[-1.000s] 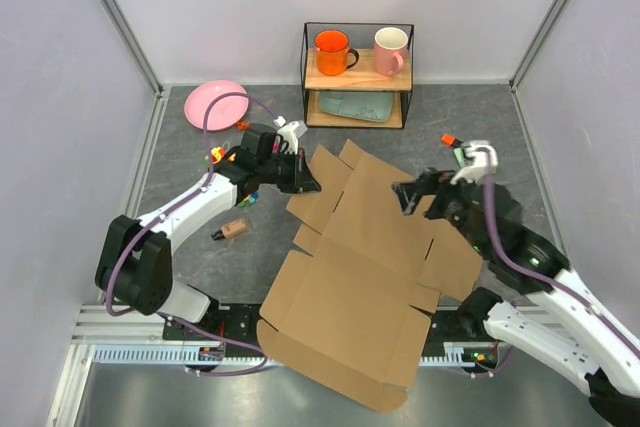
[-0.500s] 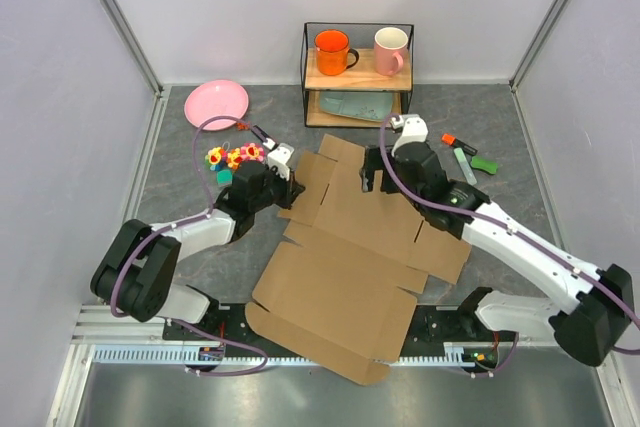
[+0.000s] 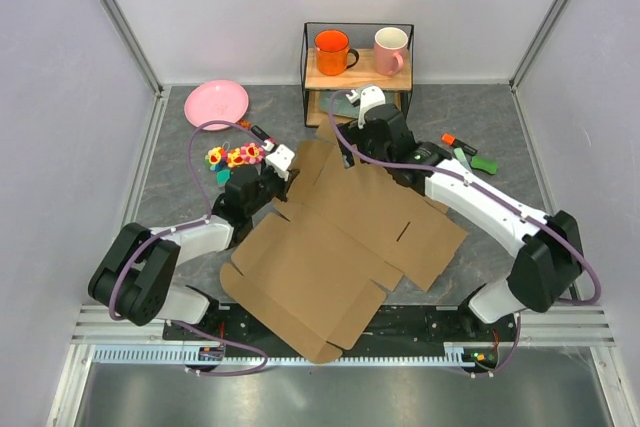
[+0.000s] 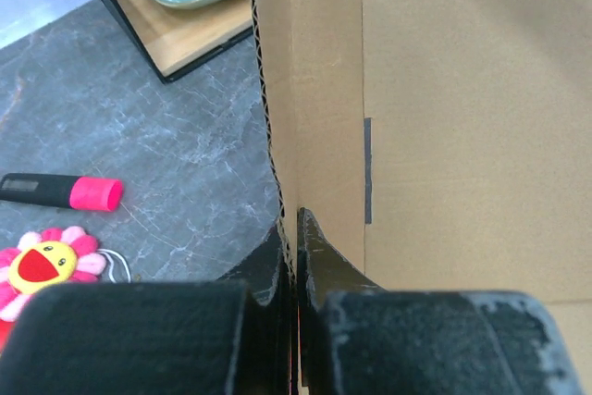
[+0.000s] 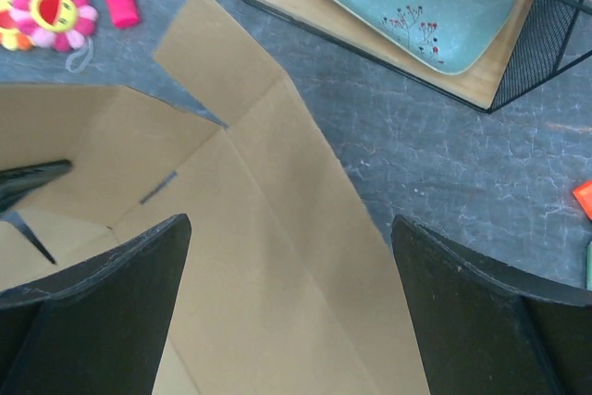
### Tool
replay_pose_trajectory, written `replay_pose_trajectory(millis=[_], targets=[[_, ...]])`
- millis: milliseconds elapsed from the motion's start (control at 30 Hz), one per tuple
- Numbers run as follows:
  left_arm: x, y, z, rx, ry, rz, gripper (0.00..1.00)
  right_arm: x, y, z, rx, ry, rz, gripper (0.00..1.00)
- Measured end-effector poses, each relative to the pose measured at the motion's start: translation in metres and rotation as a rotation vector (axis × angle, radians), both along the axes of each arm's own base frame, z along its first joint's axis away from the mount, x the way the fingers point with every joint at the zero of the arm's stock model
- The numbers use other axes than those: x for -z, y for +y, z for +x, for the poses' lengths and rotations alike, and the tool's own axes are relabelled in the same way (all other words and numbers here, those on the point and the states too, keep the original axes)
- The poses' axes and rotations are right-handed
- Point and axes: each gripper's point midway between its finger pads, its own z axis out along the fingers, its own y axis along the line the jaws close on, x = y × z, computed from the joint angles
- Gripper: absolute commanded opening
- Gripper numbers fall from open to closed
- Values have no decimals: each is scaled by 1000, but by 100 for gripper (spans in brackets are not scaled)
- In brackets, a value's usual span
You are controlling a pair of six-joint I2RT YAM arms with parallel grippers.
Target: Fold the paper box
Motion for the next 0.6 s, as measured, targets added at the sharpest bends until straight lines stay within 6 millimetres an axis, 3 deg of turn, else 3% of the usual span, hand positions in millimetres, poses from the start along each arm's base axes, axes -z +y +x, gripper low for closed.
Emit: replay_pose_trajectory(millis=[200, 333, 600], targets=[[-5, 3, 4, -24, -27, 3, 2, 28, -18, 25, 18, 47, -40, 98], [-6, 5, 5, -33, -30, 3, 2, 33, -24, 35, 25, 34, -11, 96], [-10, 8, 6, -50, -36, 2, 2, 56, -9, 33, -65, 66, 38, 83]])
